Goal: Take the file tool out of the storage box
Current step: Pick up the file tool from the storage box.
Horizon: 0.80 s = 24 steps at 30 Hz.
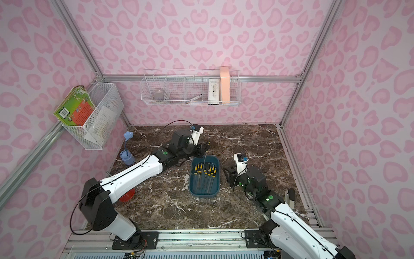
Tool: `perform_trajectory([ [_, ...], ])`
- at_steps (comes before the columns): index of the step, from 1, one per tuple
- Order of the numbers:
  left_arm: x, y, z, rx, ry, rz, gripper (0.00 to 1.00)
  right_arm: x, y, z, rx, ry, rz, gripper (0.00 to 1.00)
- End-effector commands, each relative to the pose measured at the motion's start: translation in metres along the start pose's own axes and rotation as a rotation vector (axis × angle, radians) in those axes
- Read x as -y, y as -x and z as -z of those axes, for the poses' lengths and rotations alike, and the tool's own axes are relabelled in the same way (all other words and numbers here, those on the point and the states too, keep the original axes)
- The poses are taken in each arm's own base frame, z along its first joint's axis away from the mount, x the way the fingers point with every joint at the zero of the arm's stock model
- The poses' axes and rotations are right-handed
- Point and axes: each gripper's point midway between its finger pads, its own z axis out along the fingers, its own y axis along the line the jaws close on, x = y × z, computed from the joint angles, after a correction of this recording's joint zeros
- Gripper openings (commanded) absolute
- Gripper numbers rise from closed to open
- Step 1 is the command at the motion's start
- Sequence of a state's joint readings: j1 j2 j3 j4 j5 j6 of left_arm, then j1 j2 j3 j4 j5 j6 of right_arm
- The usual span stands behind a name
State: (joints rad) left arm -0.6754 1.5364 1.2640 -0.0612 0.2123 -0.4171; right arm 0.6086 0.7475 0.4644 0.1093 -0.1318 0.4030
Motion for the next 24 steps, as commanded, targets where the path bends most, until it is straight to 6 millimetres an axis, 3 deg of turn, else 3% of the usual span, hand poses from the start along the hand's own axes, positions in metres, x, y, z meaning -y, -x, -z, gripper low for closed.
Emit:
perform_trajectory([
  [1, 0.048, 0.027, 0.036, 0.166, -0.272, -0.065, 0.0, -0.039, 0.02, 0.014, 0.094, 0.216, -0.038, 0.46],
  [4, 0.065, 0.023, 0.069, 0.222, -0.378, -0.073, 0.0, -0.063, 0.025, 0.027, 0.163, 0.379, -0.046, 0.44],
  [6, 0.079, 0.017, 0.088, 0.219, -0.458, -0.081, 0.0, -0.075, 0.017, 0.029, 0.167, 0.473, -0.018, 0.43],
  [11, 0.08, -0.001, 0.109, 0.186, -0.47, -0.085, 0.0, -0.102, 0.01, 0.034, 0.151, 0.661, 0.015, 0.45],
  [14, 0.079, -0.004, 0.113, 0.198, -0.469, -0.081, 0.0, -0.107, 0.005, 0.021, 0.106, 0.642, 0.038, 0.45],
  [19, 0.076, -0.009, 0.104, 0.175, -0.462, -0.08, 0.0, -0.13, 0.001, 0.015, 0.07, 0.754, 0.034, 0.43],
  [24, 0.07, -0.011, 0.096, 0.174, -0.448, -0.077, 0.0, -0.129, -0.005, -0.005, 0.027, 0.709, 0.043, 0.43],
])
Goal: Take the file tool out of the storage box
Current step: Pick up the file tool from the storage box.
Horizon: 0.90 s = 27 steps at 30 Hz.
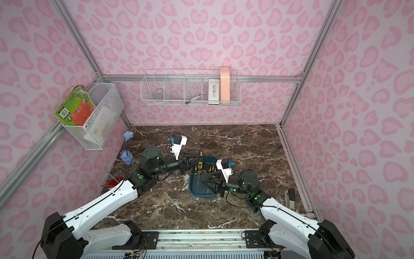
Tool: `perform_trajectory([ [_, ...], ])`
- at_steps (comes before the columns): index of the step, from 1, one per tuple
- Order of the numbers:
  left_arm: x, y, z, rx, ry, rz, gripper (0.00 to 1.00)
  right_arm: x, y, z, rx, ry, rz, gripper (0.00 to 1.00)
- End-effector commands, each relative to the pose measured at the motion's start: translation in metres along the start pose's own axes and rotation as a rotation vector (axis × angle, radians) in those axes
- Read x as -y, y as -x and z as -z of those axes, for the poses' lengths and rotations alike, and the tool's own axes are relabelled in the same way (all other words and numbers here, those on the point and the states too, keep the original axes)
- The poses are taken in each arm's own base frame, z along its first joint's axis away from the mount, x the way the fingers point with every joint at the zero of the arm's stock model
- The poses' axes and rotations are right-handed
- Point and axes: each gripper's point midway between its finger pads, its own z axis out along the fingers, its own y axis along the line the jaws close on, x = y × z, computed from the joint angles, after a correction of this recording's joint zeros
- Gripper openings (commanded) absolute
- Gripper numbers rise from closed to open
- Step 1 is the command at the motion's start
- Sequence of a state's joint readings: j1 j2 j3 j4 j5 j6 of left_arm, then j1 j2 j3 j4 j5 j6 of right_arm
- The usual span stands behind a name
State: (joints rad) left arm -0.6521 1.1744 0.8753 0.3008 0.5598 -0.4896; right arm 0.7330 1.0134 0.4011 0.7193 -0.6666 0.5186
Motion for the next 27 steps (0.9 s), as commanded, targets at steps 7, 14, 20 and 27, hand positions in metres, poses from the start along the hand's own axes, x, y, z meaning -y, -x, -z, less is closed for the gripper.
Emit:
perform_trajectory([
  [7, 0.004, 0.011, -0.001, 0.042, -0.024, -0.034, 0.0, 0.008, -0.005, -0.015, -0.033, 0.02, 0.003, 0.4],
  [14, 0.006, 0.016, 0.003, 0.051, -0.012, -0.045, 0.0, 0.007, -0.001, -0.015, -0.016, 0.019, 0.006, 0.38],
  [20, 0.002, 0.016, 0.001, 0.052, 0.004, -0.048, 0.0, 0.01, -0.015, -0.024, -0.061, 0.043, -0.021, 0.3],
  [27, -0.002, 0.014, -0.003, 0.04, 0.007, -0.041, 0.0, 0.013, -0.016, -0.026, -0.069, 0.036, -0.027, 0.08],
])
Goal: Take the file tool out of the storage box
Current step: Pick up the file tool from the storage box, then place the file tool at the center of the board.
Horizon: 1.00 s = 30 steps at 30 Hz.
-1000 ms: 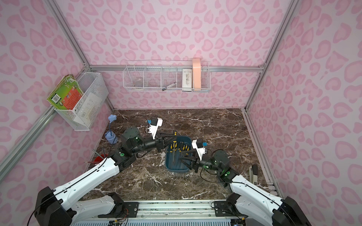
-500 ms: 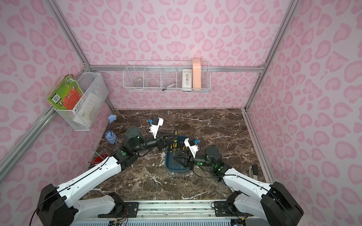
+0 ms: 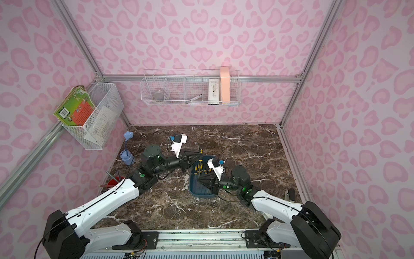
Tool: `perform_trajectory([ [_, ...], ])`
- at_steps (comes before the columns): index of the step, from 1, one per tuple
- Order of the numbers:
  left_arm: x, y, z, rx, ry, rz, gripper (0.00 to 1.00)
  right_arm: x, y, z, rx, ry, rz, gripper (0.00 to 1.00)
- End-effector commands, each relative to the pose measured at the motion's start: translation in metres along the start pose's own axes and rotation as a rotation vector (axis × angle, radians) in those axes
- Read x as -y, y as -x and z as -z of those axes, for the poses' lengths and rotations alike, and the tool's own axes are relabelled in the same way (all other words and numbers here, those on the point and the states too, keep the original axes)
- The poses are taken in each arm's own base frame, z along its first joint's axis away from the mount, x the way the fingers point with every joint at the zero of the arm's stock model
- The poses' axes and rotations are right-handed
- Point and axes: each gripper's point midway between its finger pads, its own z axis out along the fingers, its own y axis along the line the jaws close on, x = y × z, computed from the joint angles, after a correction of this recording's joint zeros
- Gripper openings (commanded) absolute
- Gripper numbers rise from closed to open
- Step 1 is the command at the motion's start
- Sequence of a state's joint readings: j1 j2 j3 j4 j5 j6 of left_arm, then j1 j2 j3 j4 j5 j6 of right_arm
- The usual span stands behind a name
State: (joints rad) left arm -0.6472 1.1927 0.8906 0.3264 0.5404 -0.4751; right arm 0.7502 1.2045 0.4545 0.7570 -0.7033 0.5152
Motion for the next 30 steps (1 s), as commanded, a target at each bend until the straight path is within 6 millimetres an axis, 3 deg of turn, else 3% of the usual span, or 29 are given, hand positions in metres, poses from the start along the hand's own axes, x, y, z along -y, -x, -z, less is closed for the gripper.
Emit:
perform_trajectory([
  [1, 0.001, 0.005, 0.001, 0.017, 0.001, -0.017, 0.0, -0.004, 0.007, 0.0, 0.021, 0.012, 0.03, 0.05],
  [5, 0.001, 0.004, 0.001, 0.012, 0.0, -0.019, 0.0, -0.001, 0.007, 0.001, 0.024, -0.009, 0.026, 0.0],
  [6, 0.002, 0.004, 0.0, 0.008, -0.008, -0.014, 0.07, 0.0, 0.008, 0.002, 0.025, -0.021, 0.026, 0.0],
  [7, 0.002, 0.003, 0.001, 0.007, -0.006, -0.015, 0.18, 0.001, 0.009, 0.002, 0.025, -0.029, 0.024, 0.0],
  [9, -0.001, 0.002, 0.003, 0.012, 0.011, -0.012, 0.56, 0.004, 0.009, 0.003, 0.02, -0.055, 0.017, 0.0],
  [12, -0.016, -0.002, 0.012, 0.02, 0.118, 0.013, 0.82, 0.017, 0.01, 0.007, -0.003, -0.155, -0.022, 0.0],
  [13, -0.021, -0.003, 0.016, 0.025, 0.154, 0.021, 0.98, 0.026, 0.01, 0.01, -0.012, -0.211, -0.043, 0.0],
  [18, -0.066, -0.032, 0.04, -0.087, 0.453, 0.097, 0.98, 0.082, 0.002, 0.042, -0.131, -0.636, -0.152, 0.0],
  [22, -0.083, -0.048, 0.038, -0.197, 0.529, 0.086, 0.98, 0.115, -0.014, 0.079, -0.272, -0.927, -0.198, 0.0],
  [30, -0.094, -0.067, 0.019, -0.27, 0.511, 0.12, 0.98, 0.142, -0.047, 0.118, -0.484, -1.094, -0.354, 0.0],
])
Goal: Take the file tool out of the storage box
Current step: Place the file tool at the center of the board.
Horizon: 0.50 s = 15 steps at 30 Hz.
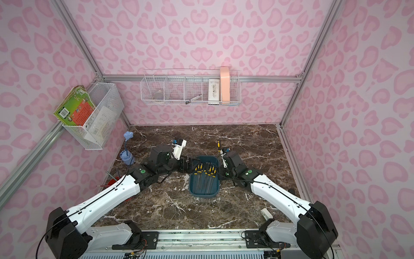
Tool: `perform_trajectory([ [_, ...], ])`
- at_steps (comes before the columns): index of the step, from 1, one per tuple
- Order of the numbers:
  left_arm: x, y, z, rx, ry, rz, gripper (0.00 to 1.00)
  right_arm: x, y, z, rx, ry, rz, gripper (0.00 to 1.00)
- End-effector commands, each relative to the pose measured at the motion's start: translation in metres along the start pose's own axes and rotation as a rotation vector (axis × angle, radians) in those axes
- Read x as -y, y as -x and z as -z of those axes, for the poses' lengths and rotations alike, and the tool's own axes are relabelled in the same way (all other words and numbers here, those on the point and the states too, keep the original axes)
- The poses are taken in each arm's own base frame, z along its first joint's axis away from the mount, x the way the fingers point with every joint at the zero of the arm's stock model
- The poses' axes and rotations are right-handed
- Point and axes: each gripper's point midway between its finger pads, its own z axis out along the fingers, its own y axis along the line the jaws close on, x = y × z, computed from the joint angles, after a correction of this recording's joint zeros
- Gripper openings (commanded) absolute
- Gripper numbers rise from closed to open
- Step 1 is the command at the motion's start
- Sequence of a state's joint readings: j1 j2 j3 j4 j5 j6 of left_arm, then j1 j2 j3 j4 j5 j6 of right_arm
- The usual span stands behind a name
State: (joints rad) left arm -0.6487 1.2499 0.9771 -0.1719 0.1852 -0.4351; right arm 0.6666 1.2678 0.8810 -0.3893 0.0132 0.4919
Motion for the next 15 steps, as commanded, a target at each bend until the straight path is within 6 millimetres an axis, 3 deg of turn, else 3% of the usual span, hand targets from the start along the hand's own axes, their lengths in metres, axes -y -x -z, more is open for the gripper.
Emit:
perform_trajectory([
  [1, -0.002, -0.006, -0.008, -0.03, 0.008, -0.01, 0.98, 0.034, -0.027, -0.001, -0.14, -0.107, -0.041, 0.0],
  [8, -0.006, -0.023, -0.028, -0.108, 0.003, -0.001, 0.97, 0.048, -0.068, -0.031, -0.345, -0.049, -0.102, 0.0],
  [15, -0.006, -0.028, -0.028, -0.168, 0.014, -0.039, 0.96, 0.036, -0.091, -0.041, -0.51, 0.017, -0.12, 0.0],
])
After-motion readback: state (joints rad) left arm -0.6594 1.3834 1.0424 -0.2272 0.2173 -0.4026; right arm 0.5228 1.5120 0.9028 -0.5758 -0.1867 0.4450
